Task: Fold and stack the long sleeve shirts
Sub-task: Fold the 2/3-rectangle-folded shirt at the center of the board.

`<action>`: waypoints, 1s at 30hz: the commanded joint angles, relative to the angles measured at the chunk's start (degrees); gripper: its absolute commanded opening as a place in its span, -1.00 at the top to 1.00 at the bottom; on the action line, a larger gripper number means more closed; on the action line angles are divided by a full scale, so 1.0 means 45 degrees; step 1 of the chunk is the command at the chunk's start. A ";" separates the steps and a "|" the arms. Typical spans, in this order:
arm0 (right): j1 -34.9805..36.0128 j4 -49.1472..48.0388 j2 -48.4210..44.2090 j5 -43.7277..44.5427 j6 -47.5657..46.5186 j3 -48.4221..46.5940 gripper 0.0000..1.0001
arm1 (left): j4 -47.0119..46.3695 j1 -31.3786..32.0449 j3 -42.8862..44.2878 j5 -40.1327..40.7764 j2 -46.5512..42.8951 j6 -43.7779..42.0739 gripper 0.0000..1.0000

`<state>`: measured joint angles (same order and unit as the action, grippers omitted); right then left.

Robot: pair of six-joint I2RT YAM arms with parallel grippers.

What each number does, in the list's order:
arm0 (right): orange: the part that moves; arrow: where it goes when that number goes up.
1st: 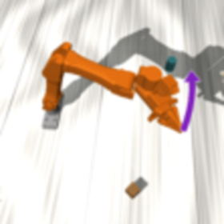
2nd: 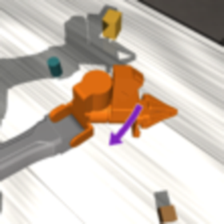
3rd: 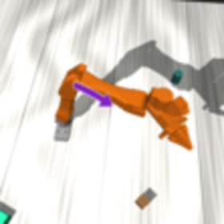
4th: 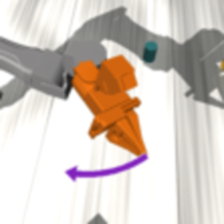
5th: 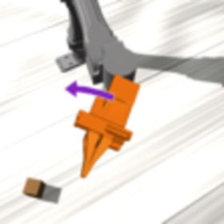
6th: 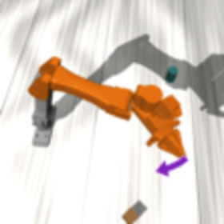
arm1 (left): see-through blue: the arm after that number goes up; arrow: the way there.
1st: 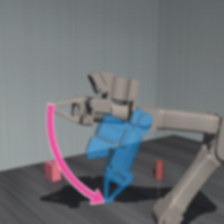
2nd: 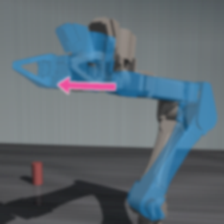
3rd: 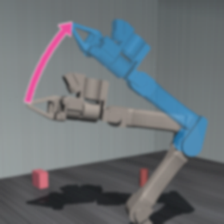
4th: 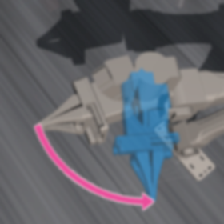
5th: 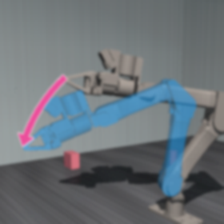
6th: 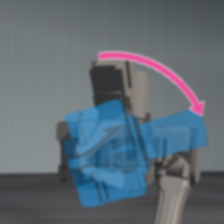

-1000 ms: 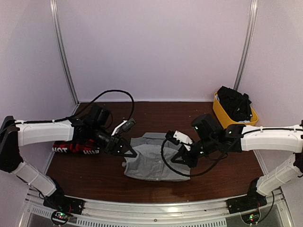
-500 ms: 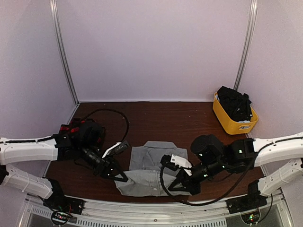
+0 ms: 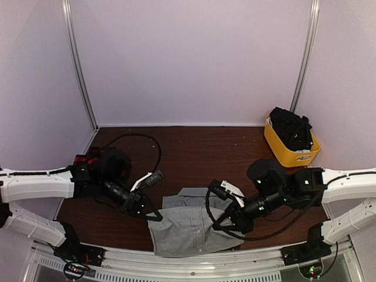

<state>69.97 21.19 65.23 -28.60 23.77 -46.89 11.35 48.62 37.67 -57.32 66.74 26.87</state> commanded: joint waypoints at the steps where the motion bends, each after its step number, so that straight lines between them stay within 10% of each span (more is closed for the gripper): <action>1: -0.1648 -0.0193 0.0179 -0.1412 -0.0097 0.0419 1.00 | -0.1144 -0.1097 0.0675 -0.0912 0.1357 -0.0271 0.96; 30: -0.7656 0.0464 0.7083 -0.3600 -0.2905 -0.1864 0.51 | -0.0724 -0.4105 0.4353 -0.0346 0.8512 -0.1262 0.79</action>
<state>36.93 22.33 95.44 -45.08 12.14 -53.93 7.84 30.41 54.52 -60.64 102.06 22.59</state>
